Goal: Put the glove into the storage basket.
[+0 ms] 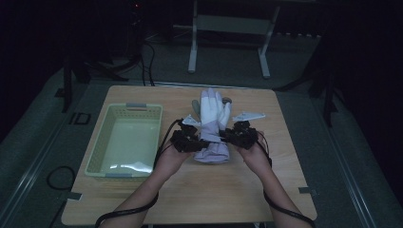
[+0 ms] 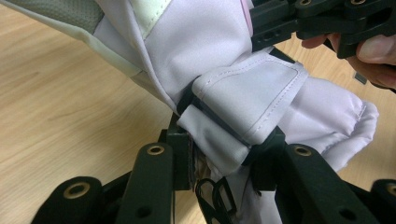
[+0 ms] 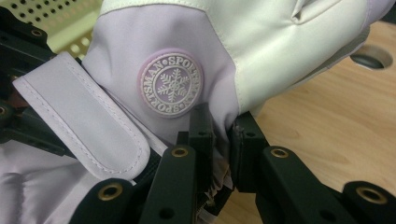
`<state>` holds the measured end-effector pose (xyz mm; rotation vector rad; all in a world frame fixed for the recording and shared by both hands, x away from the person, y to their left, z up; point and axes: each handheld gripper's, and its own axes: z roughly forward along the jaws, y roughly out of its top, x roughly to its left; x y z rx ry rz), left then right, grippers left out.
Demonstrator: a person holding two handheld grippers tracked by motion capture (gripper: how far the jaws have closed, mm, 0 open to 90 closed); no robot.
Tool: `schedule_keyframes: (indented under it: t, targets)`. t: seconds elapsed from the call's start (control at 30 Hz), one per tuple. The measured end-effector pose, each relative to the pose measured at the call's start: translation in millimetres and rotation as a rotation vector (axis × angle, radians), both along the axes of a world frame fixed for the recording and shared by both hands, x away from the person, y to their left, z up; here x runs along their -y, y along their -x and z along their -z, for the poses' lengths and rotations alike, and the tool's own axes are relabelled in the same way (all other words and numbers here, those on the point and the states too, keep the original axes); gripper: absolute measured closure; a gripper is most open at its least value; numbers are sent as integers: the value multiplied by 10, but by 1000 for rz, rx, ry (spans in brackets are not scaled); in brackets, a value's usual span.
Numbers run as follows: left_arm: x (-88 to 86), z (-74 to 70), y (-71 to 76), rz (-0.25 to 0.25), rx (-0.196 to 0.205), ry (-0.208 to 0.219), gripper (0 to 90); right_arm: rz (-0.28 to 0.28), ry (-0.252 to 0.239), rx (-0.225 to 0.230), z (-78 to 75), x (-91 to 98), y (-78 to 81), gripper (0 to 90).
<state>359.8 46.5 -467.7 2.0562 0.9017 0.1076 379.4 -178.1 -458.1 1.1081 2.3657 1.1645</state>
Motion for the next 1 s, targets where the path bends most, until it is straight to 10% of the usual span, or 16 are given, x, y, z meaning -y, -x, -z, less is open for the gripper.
schedule_keyframes:
  t: [1.0]
  targets:
    - [-878, -456, 139, -20, 33, -20, 680, -92, -1, 58, -428, -863, 36, 811]
